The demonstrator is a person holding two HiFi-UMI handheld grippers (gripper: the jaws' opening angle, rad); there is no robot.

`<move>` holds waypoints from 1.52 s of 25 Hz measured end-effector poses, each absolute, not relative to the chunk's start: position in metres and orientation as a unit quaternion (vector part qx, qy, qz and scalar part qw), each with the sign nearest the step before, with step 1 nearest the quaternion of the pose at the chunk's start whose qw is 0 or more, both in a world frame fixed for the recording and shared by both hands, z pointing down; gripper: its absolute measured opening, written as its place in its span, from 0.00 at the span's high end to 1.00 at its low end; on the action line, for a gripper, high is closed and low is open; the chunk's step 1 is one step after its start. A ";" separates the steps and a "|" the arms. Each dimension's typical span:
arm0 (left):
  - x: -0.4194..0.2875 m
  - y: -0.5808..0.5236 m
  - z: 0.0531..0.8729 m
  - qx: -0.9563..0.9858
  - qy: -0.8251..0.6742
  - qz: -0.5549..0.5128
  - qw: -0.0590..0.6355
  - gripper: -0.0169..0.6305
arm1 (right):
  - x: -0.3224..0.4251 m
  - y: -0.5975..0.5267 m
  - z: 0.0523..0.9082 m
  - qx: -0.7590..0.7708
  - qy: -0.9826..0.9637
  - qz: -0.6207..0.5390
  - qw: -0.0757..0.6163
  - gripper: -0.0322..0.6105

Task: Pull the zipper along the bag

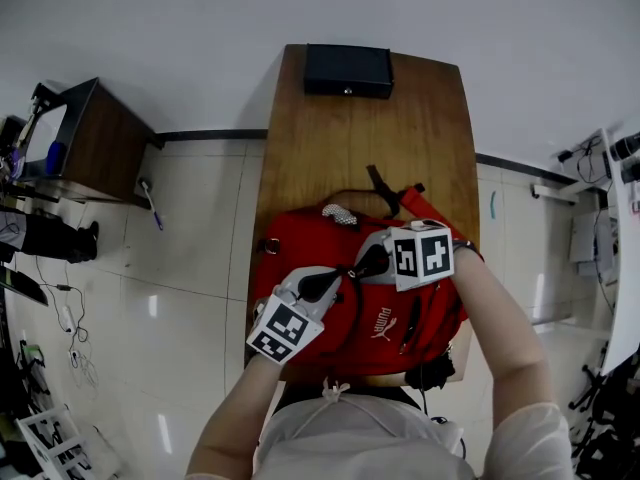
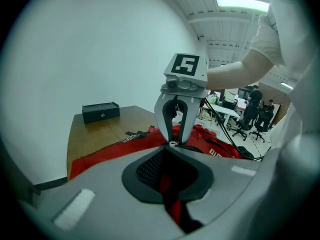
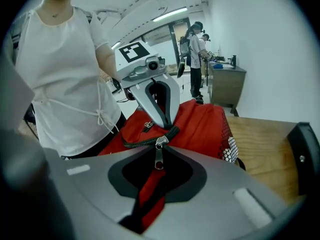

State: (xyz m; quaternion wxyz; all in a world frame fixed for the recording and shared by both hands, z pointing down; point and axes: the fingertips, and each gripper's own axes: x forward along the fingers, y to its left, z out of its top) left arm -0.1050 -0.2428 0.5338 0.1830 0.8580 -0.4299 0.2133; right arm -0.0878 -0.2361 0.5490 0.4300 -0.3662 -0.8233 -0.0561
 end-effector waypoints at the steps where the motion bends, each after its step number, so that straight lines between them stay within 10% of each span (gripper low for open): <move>1: -0.104 -0.243 0.534 0.858 -0.430 0.214 0.183 0.96 | -0.086 -0.237 0.549 -0.361 -0.824 -0.070 0.431 0.86; 38: -0.095 -0.244 0.541 0.873 -0.389 0.224 0.193 0.96 | -0.042 -0.195 0.552 0.040 -0.912 0.156 0.376 0.87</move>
